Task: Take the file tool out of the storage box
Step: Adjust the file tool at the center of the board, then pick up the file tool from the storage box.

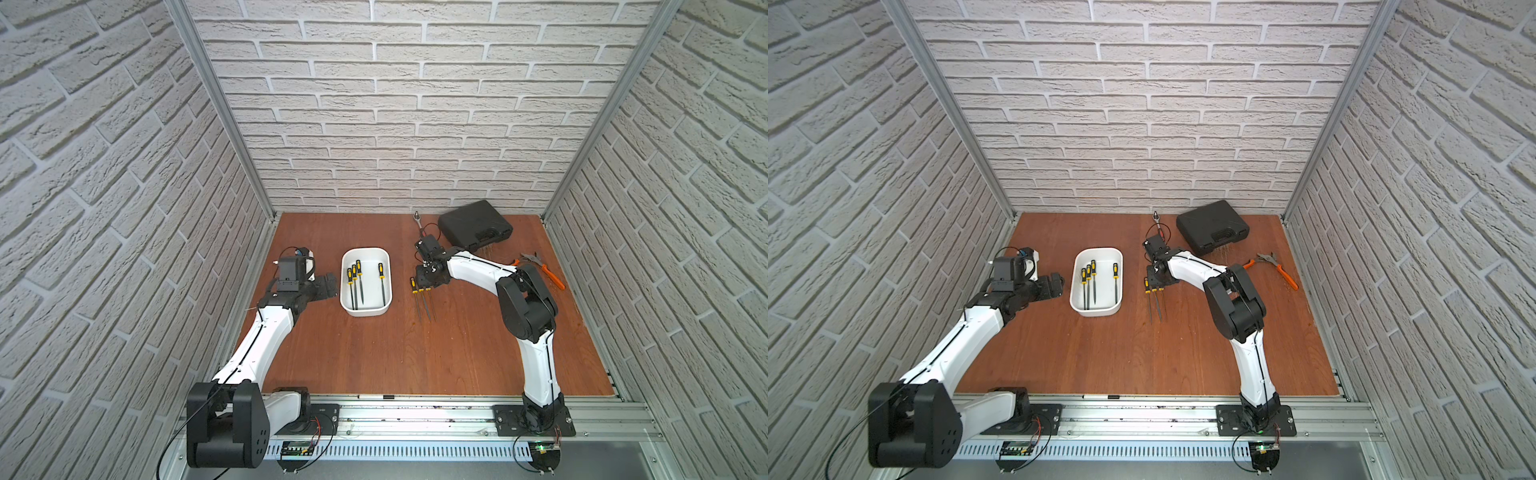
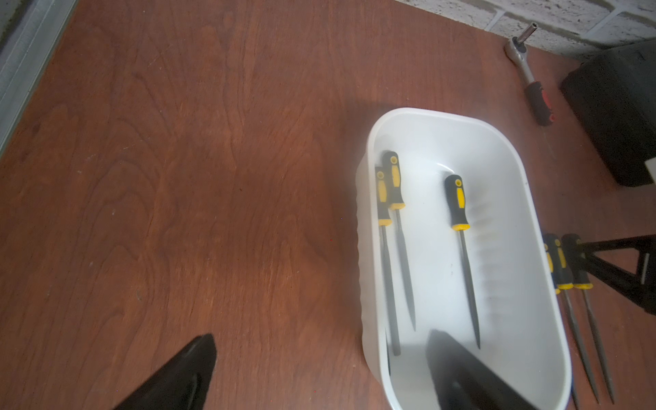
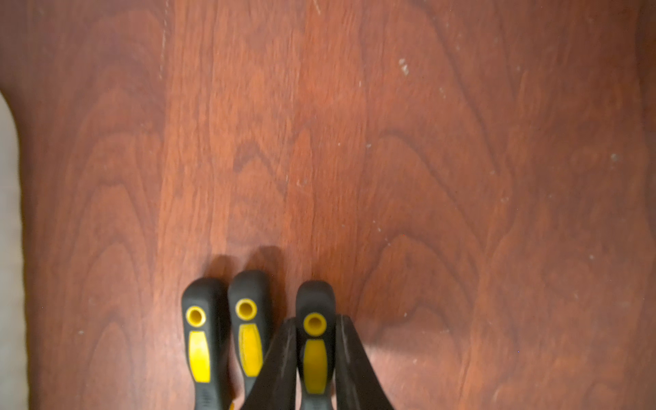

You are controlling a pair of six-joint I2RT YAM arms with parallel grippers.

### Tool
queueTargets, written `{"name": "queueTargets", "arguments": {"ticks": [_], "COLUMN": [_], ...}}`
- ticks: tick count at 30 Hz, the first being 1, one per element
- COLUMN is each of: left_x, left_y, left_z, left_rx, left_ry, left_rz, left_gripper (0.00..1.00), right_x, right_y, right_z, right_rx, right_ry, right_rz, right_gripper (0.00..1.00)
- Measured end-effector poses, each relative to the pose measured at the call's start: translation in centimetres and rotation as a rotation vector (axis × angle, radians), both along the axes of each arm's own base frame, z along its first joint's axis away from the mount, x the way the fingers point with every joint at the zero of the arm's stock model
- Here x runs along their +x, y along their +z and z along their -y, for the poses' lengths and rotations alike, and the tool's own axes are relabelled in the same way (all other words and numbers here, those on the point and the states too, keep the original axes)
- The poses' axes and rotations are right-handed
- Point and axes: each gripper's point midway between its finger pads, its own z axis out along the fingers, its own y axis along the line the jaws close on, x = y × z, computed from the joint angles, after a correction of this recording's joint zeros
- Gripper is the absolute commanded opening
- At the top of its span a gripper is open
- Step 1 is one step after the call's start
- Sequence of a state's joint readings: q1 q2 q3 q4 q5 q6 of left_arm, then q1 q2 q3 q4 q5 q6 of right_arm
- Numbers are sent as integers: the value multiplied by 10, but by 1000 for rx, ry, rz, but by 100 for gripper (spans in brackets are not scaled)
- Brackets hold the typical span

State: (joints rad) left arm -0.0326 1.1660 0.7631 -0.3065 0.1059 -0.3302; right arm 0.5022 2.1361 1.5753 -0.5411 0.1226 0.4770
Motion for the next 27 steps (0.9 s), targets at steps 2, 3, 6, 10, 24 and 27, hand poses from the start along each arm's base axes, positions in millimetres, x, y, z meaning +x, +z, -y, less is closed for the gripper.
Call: {"name": "queueTargets", "arguments": {"ticks": [2,3,6,10,24,27], "left_x": [0,0,0,0,0,0], "left_y": [0,0,0,0,1,1], "left_z": [0,0,0,0,-1,-1], "left_rx": [0,0,0,0,-1,-1], "left_ry": [0,0,0,0,6,6], "left_rz": [0,0,0,0,3,4], "left_gripper": [98,98,99,98,98,98], "right_x": [2,2,3,3,23,27], "right_y": [1,2,3,3,78,119], "right_z": [-1,-1,-1,0,-41,-85], "right_rx": [6,8,11,6,-14,63], "right_ry": [-10,-13,-17,-21,90,158], "right_rz": [3,4,7,8,166,267], "right_gripper": [12,15,27,35,40,42]}}
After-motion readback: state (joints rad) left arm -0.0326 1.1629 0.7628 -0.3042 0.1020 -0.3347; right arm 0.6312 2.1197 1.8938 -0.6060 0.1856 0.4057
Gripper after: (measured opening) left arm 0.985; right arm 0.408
